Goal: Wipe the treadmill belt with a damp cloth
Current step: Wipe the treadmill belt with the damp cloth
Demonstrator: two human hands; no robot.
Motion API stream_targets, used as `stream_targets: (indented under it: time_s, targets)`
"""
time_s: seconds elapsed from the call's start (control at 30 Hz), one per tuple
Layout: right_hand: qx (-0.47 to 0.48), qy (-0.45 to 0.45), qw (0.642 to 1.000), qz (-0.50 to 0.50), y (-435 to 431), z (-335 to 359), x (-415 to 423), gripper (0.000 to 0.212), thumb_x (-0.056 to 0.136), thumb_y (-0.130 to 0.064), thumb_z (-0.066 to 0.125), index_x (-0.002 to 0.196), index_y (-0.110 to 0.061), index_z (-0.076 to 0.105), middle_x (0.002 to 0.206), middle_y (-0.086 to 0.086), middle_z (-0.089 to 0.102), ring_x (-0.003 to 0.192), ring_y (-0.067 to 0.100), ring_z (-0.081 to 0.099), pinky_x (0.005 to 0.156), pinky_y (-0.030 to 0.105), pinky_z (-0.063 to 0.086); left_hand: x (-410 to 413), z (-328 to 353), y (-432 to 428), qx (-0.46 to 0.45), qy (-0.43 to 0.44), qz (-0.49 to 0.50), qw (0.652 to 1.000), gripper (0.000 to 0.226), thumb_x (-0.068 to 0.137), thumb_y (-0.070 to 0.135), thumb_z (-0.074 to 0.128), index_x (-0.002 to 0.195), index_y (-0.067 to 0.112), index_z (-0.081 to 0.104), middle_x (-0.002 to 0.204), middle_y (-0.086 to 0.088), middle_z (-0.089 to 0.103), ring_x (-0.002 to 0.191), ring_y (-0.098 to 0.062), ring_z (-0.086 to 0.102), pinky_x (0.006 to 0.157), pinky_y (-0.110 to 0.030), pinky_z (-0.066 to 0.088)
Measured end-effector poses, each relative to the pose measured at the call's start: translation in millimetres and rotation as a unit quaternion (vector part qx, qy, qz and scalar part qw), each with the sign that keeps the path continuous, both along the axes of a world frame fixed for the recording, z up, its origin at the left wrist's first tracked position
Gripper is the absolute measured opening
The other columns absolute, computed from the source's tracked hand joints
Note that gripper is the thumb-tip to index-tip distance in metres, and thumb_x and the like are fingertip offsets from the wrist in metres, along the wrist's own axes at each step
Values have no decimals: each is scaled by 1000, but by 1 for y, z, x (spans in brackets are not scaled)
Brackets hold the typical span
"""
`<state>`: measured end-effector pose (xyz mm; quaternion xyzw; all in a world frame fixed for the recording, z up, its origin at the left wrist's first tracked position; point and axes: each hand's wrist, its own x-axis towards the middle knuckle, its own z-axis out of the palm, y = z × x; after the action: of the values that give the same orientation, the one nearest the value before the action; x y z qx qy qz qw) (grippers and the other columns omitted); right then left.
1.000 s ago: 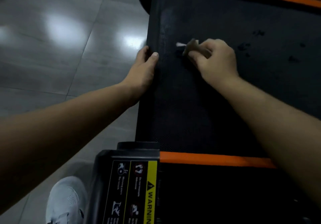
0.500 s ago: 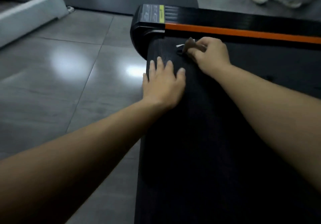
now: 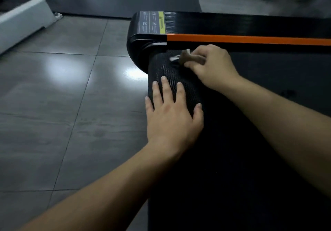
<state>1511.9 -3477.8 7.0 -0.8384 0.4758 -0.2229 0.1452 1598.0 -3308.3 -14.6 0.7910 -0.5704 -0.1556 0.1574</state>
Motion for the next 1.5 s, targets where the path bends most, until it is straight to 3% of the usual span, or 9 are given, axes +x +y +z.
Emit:
stream_targets:
  time_s: [0.2,0.37,0.53,0.7,0.87,1.03,1.2,1.37,1.5]
  targets:
    - [-37,4,987,-155,-32,1,-10,29,88,-46,64,106,-26,72,102,-4,70,96,19,64,84,33,50,-3,1,1,0,-34,-8,999,81,99,63,29,164,21,8,170,-17,-11,156,-33,-15,126,-55,-1]
    - [-41,51,997,30,5,0,-21,25,89,-42,64,108,-28,73,94,0,62,85,18,56,74,32,43,-2,0,1,1,-33,-8,999,81,99,63,28,164,20,8,170,-18,-11,156,-34,-16,126,-54,-1]
    - [-30,32,993,-106,-25,7,-37,23,92,-42,63,104,-26,74,92,-3,66,93,22,63,77,33,46,-3,0,0,-3,-26,-7,1000,79,100,62,29,164,21,8,170,-17,-10,156,-33,-14,126,-54,0]
    - [-36,28,997,54,27,2,-43,24,92,-38,65,110,-26,74,91,0,57,84,15,54,72,30,39,-1,-1,0,-6,-15,-5,1000,78,98,61,28,164,22,12,170,-16,-8,157,-32,-13,127,-52,0]
    - [-29,21,996,-81,-1,8,-43,28,93,-44,60,106,-24,74,98,1,65,92,21,61,78,36,48,0,2,1,-10,8,-2,1000,79,92,54,28,163,23,16,171,-15,-6,157,-31,-11,127,-52,2]
    - [-7,21,997,71,62,3,-54,23,91,-40,66,107,-28,75,87,1,57,78,15,55,69,35,44,5,4,2,-5,38,-10,999,77,92,49,31,163,23,16,171,-12,-9,157,-28,-13,127,-49,-1]
    - [-6,2,994,-110,12,11,-68,23,90,-47,62,99,-29,73,91,-6,66,91,18,64,78,35,49,3,3,2,12,-15,-22,1000,80,99,62,34,164,22,9,170,-16,-12,156,-32,-15,126,-52,-1]
    - [3,17,999,36,67,4,-63,24,91,-42,66,108,-27,74,93,3,60,83,17,57,75,36,47,2,3,2,27,-32,-31,999,80,100,63,30,164,21,5,169,-18,-15,155,-34,-17,126,-55,0]
    - [-8,40,995,-95,21,15,-79,29,89,-48,64,110,-29,72,102,-3,68,96,18,63,83,36,51,3,4,3,32,-25,-37,998,80,101,64,29,164,21,4,169,-18,-16,155,-34,-18,126,-55,-1]
